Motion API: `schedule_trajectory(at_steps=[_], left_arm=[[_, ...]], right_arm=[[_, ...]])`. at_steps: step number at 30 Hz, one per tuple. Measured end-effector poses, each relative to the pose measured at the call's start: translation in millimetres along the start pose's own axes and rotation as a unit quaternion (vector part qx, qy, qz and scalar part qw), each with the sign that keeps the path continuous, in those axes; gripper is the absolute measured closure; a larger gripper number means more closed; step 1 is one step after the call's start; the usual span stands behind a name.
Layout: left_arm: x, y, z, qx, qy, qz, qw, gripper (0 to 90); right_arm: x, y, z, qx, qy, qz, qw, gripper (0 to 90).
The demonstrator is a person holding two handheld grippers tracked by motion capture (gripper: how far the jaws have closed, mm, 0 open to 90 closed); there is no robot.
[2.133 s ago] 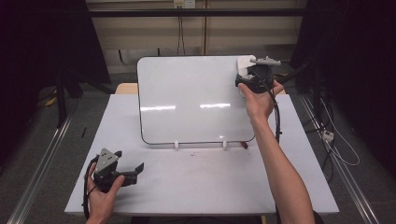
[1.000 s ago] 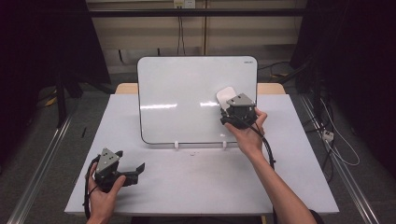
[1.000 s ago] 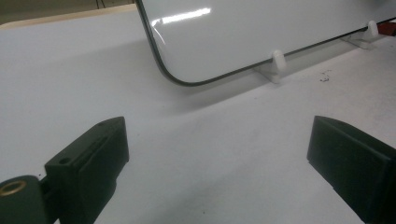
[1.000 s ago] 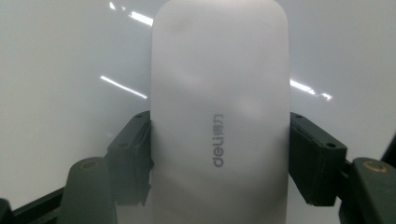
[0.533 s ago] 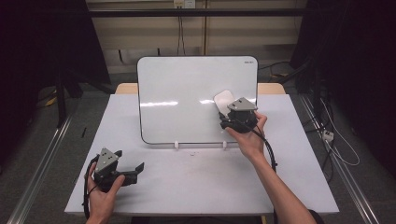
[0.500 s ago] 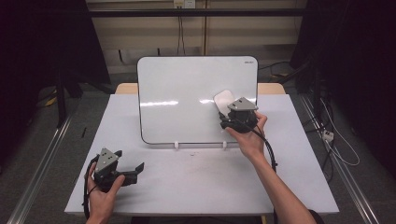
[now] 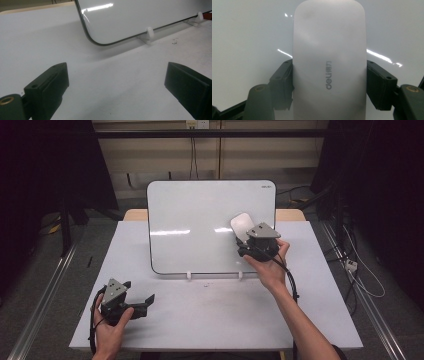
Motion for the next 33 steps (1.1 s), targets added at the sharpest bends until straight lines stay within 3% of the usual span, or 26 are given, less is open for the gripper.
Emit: schedule_trajectory(at_steps=[25, 33], left_arm=[[-0.1, -4.7, 2.8, 0.006, 0.000, -0.006, 1.0000, 5.5], [-1.0, -4.7, 4.2, 0.008, -0.006, -0.005, 0.9999, 5.5]], right_arm=[[-8.1, -12.3, 2.9, 0.022, -0.011, -0.007, 0.9997, 31.5], [-13.4, -21.0, -1.1, 0.017, -0.012, -0.012, 0.9997, 31.4]])
Point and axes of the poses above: each handheld gripper's, and its own axes: y roughly forward along the jaws, x roughly out of its top, z roughly to its left, the point moved 5 cm from there along y, roughly forward along the jaws, and after that the axes turned 6 degrees about y, right-handed, at the moved point
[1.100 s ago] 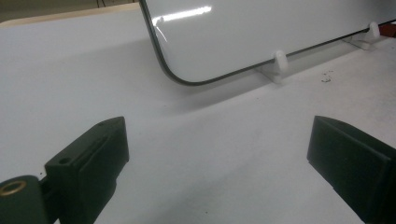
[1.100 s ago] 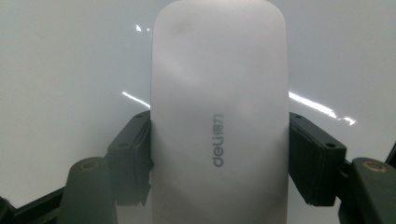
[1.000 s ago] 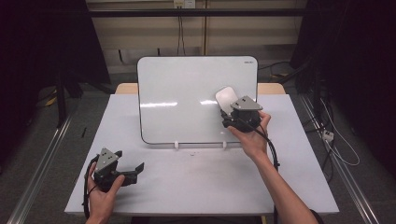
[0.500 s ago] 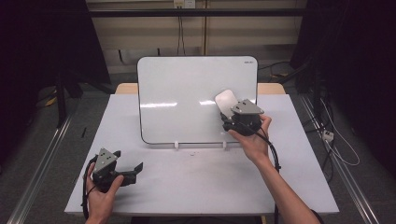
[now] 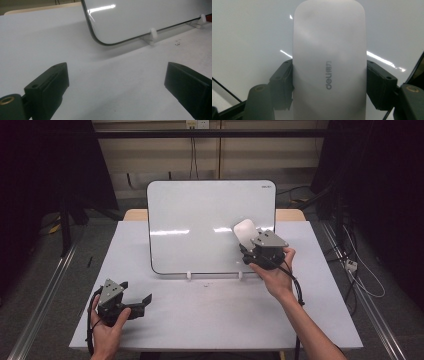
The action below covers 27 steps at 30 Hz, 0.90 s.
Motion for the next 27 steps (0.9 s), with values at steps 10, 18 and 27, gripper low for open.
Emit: schedule_trajectory(at_steps=[10, 18, 27], left_arm=[[0.3, 0.2, 0.3, 0.000, 0.002, 0.001, 1.0000, 5.5], [0.8, 0.2, -0.4, -0.001, 0.004, 0.000, 1.0000, 5.5], [1.1, 0.0, -1.3, -0.002, 0.005, 0.001, 1.0000, 5.5]], right_arm=[[-12.6, -10.7, -6.0, -0.005, 0.006, -0.002, 1.0000, 31.4], [-26.3, -16.8, -11.3, -0.012, 0.012, 0.010, 0.9998, 31.4], [-47.3, -16.8, -12.6, -0.019, 0.011, 0.027, 0.9994, 31.5]])
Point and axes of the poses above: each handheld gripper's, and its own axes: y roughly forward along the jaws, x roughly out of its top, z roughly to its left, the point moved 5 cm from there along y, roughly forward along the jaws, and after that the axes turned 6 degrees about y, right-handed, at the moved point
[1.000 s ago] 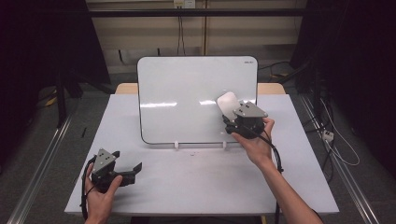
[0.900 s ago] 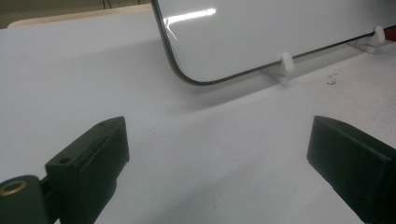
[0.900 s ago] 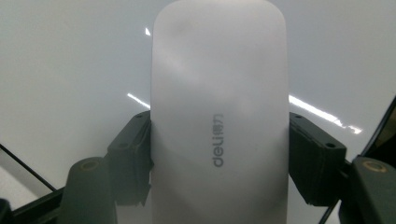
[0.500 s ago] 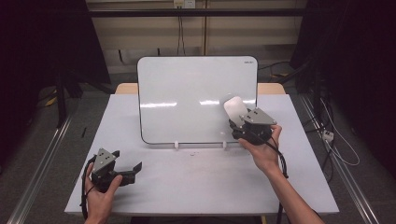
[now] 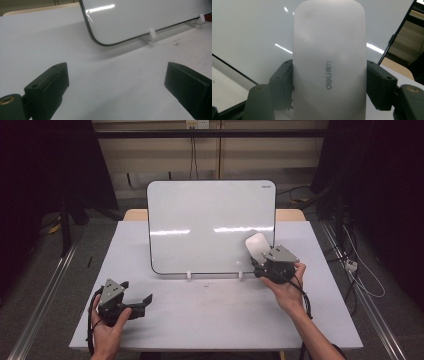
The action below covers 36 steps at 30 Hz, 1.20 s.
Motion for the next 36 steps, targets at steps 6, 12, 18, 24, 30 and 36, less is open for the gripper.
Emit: schedule_trajectory(at_steps=[6, 12, 18, 24, 30, 36], left_arm=[[1.0, -1.0, -1.6, 0.000, 0.002, -0.003, 1.0000, 5.5], [1.3, -0.4, -2.7, -0.002, 0.003, -0.003, 1.0000, 5.5], [1.2, 0.4, -2.7, -0.002, 0.005, -0.001, 1.0000, 5.5], [1.0, 0.4, -2.1, -0.002, 0.005, -0.001, 1.0000, 5.5], [1.5, 0.0, -3.0, -0.001, 0.008, 0.000, 1.0000, 5.5], [2.0, 0.6, -2.9, -0.001, 0.006, -0.001, 1.0000, 5.5]], right_arm=[[-5.1, 4.2, -2.1, -0.005, 0.001, 0.005, 1.0000, 31.4], [-6.0, 9.6, -0.9, -0.008, -0.007, 0.008, 0.9999, 31.5], [-7.0, 18.5, -2.3, -0.015, -0.012, 0.015, 0.9997, 31.5], [-7.6, 25.8, -0.7, -0.024, -0.024, 0.021, 0.9992, 31.4], [-7.9, 26.1, 0.1, -0.030, -0.028, 0.024, 0.9989, 31.3], [-7.4, 26.8, 0.5, -0.031, -0.027, 0.031, 0.9987, 31.0]])
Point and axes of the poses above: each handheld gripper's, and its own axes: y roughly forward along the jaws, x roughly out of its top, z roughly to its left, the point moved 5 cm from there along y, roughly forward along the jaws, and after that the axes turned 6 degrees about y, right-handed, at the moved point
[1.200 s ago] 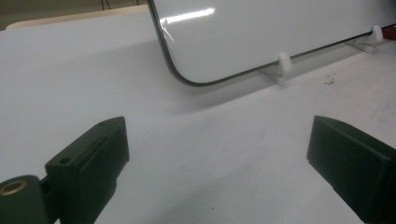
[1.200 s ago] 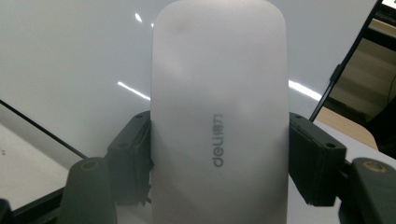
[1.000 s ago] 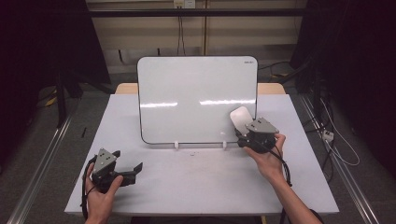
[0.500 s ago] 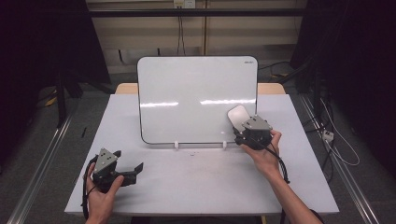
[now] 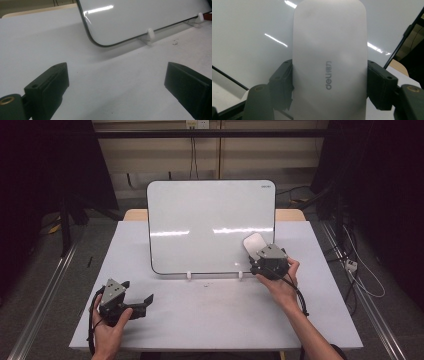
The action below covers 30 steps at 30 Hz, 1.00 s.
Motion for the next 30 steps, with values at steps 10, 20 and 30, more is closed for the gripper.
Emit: schedule_trajectory(at_steps=[10, 20, 30], left_arm=[[-0.5, 1.2, -0.7, -0.001, -0.001, 0.002, 1.0000, 5.5], [0.3, 4.0, -0.7, -0.001, -0.001, 0.008, 1.0000, 5.5], [-0.7, 2.0, 0.6, -0.001, -0.004, 0.004, 1.0000, 5.5]], right_arm=[[-0.7, -0.7, -1.2, 0.009, 0.013, 0.003, 0.9999, 30.2], [0.0, -3.2, -5.5, 0.036, 0.041, -0.007, 0.9985, 18.3], [2.9, -5.3, -3.0, 0.057, 0.063, -0.016, 0.9963, 6.2]])
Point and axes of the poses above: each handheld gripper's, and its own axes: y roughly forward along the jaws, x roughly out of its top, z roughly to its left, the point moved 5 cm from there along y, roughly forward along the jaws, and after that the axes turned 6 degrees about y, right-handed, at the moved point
